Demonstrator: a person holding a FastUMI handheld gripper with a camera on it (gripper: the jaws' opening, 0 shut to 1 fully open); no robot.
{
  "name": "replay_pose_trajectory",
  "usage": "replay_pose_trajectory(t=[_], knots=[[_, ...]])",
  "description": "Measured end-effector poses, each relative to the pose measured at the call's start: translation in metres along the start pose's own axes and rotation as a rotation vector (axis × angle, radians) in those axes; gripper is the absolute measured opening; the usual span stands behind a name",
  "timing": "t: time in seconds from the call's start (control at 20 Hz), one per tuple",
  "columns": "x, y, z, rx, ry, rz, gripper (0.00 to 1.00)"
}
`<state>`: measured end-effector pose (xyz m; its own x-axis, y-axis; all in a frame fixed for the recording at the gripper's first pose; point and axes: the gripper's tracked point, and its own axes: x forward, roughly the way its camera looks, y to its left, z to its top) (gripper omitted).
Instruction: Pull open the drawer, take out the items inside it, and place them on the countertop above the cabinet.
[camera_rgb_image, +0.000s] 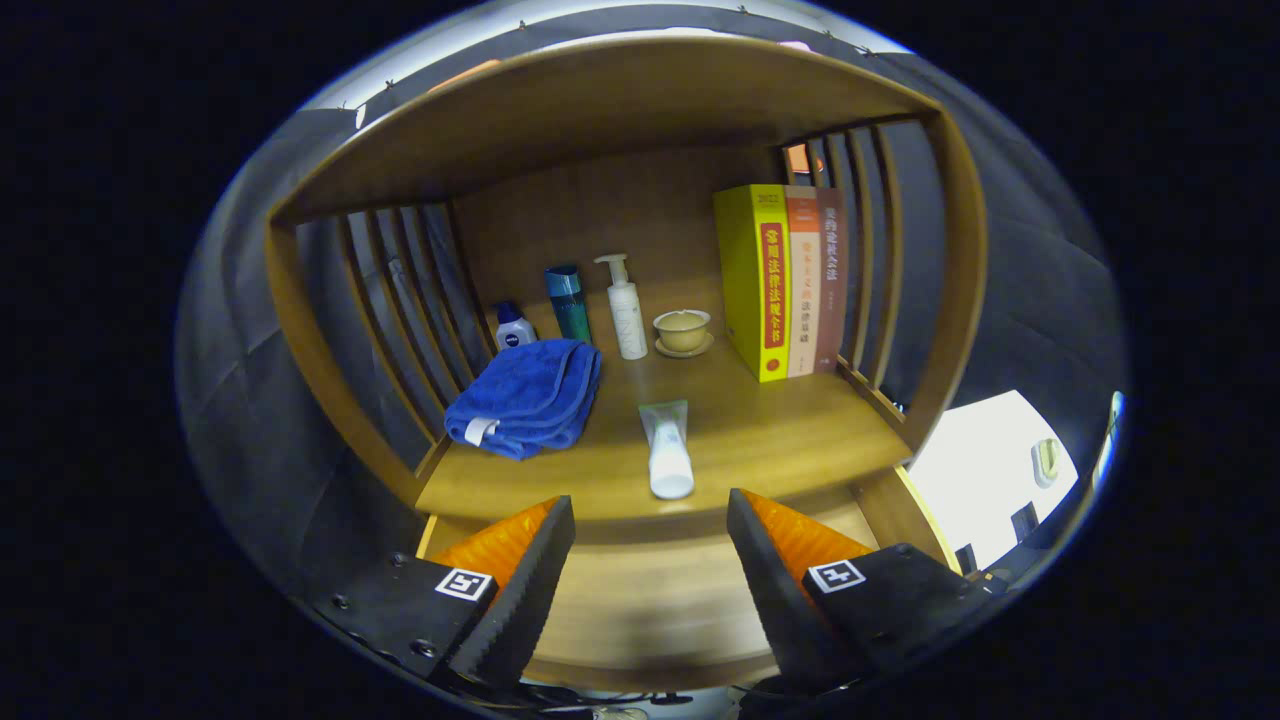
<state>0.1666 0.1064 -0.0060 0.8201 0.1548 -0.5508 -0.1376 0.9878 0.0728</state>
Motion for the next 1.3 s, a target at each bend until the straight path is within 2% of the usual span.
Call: replay_pose_trajectory(t=[0.3,0.55,0.75,0.95,1.3], knots=[[-0.052,-0.027,-0.063,0.026,-0.097,-0.004,0.99],[-0.073,-0.028,-0.106,0.011,-0.179,0.003,0.99],[-0.073,-0.021,-0.137,-0.028,-0.203,0.023,0.99],[-0.066,-0.023,-0.163,-0.074,-0.199,0.001,0.99],[-0.044,-0.025,-0.181,-0.085,-0.191,-0.024,0.99]])
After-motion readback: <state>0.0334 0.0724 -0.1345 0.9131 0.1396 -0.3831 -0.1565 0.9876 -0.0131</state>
